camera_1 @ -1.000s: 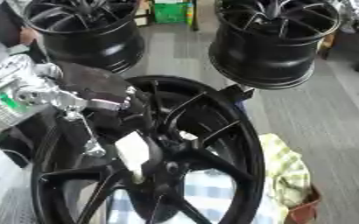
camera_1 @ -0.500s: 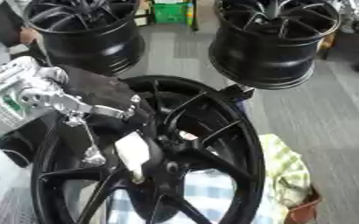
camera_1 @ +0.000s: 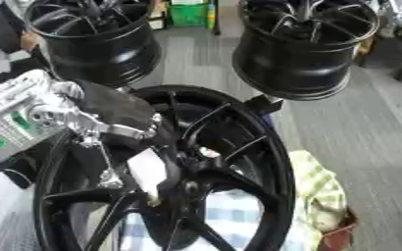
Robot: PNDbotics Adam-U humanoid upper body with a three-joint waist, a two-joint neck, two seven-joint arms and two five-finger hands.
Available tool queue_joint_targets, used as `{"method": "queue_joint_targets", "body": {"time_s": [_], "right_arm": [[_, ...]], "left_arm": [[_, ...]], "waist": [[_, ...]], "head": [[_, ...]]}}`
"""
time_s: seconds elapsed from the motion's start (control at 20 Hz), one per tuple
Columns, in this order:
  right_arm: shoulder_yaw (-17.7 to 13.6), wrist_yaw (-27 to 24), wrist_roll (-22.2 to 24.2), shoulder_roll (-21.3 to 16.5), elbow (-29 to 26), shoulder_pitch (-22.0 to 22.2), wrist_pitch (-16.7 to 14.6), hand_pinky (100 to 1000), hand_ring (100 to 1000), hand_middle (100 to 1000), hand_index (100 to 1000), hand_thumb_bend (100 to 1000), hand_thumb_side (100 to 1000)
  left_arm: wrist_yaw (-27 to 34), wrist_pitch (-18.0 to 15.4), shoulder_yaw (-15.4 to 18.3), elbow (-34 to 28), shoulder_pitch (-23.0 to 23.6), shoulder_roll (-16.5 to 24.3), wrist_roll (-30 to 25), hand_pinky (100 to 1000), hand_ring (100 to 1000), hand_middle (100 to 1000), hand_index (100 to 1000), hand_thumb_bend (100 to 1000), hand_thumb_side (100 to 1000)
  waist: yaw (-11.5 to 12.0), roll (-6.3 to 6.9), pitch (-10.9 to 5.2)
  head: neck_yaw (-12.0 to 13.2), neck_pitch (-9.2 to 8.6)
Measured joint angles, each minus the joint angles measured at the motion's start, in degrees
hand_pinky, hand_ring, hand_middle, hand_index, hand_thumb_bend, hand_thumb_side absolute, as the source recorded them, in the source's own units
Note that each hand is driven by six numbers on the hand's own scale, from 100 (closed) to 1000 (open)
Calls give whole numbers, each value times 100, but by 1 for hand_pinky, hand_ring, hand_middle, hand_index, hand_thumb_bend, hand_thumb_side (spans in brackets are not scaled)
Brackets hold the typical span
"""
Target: Pull the pin out of the wheel hub.
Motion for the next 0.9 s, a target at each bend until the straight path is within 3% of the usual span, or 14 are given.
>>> {"method": "queue_joint_targets", "body": {"time_s": [0.4,0.9], "right_arm": [[-9,0,0,1,0,0,-2,760,631,537,698,490,331],[-9,2,2,40,0,1,-4,761,632,537,698,490,332]], "left_arm": [[-118,-30,-48,185,90,-49,1,829,792,709,830,341,142],[-292,-129,-52,381,156,-98,0,816,749,612,796,292,145]], "waist": [[-4,-11,0],[-7,-27,1]], "head": [[13,-3],[14,-5]]}}
